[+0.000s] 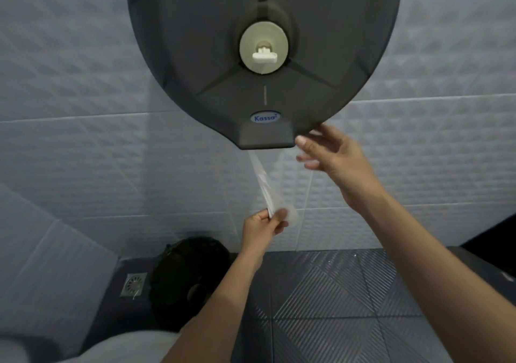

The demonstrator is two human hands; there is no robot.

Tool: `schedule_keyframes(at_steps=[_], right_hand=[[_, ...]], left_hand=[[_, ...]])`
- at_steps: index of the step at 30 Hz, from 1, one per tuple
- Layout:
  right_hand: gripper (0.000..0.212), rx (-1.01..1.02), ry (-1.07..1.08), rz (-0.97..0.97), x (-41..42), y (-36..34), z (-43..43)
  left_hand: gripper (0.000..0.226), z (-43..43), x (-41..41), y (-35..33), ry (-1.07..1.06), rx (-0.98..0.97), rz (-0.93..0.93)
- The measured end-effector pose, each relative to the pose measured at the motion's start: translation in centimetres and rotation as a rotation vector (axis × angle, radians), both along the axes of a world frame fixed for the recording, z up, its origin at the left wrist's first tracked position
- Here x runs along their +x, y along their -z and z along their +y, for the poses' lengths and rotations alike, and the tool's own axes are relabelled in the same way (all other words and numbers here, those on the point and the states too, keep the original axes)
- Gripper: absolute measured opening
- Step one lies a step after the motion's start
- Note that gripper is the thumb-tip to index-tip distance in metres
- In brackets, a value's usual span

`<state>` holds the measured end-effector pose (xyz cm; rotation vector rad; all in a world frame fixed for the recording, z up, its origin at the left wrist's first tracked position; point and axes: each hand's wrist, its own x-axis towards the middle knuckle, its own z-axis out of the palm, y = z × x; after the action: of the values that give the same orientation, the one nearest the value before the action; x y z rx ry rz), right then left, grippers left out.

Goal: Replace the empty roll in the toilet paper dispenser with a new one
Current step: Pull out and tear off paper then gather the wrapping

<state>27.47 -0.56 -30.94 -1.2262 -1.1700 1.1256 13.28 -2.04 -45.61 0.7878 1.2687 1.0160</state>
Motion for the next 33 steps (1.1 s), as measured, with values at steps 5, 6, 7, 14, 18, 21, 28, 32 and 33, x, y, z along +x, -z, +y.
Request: schedule_keyframes(at_steps=[5,6,7,14,18,21,28,32,33], right_hand=[[0.06,-0.236,-0.116,-0.156,-2.6,3.7,-0.5],[0.061,-0.248,-0.141,-0.158,-3.3,4.0,-0.4],[0.061,-0.252,-0.163,-0.153,-4.2,4.1,-0.2],[0.025,-0.212,-0.099,0.065,-7.8,4.5,1.5],[0.017,-0.207,0.043,0.075,-6.2,6.6,1.0],[0.012,-0.229,0.101,0.099,-4.4,8.2,0.5],[0.018,-0.381,0.241,0.107,-0.9,12.9,-1.2],[0.021,-0.437,0.292,0.107,-0.3,14.9,-2.2],[0.02,-0.441,0.294,0.094,-0.3,15.3,-2.3]], left_hand=[[0.003,-1.3,-1.2,1.7,0.086,-0.014,0.108],[0.004,-1.5,-1.4,2.0,0.105,-0.021,0.142],[0.007,-1.8,-1.5,2.3,0.129,-0.024,0.202],[0.014,-4.0,-2.5,5.6,0.345,-0.045,0.484],[0.016,-4.9,-3.1,6.6,0.364,-0.075,0.538],[0.007,-5.4,-3.5,7.1,0.312,-0.141,0.451],[0.01,-5.8,-3.6,7.1,0.157,-0.254,0.307],[0.017,-5.6,-3.7,7.3,0.062,-0.278,0.223],[0.017,-5.5,-3.7,7.5,0.044,-0.279,0.222]])
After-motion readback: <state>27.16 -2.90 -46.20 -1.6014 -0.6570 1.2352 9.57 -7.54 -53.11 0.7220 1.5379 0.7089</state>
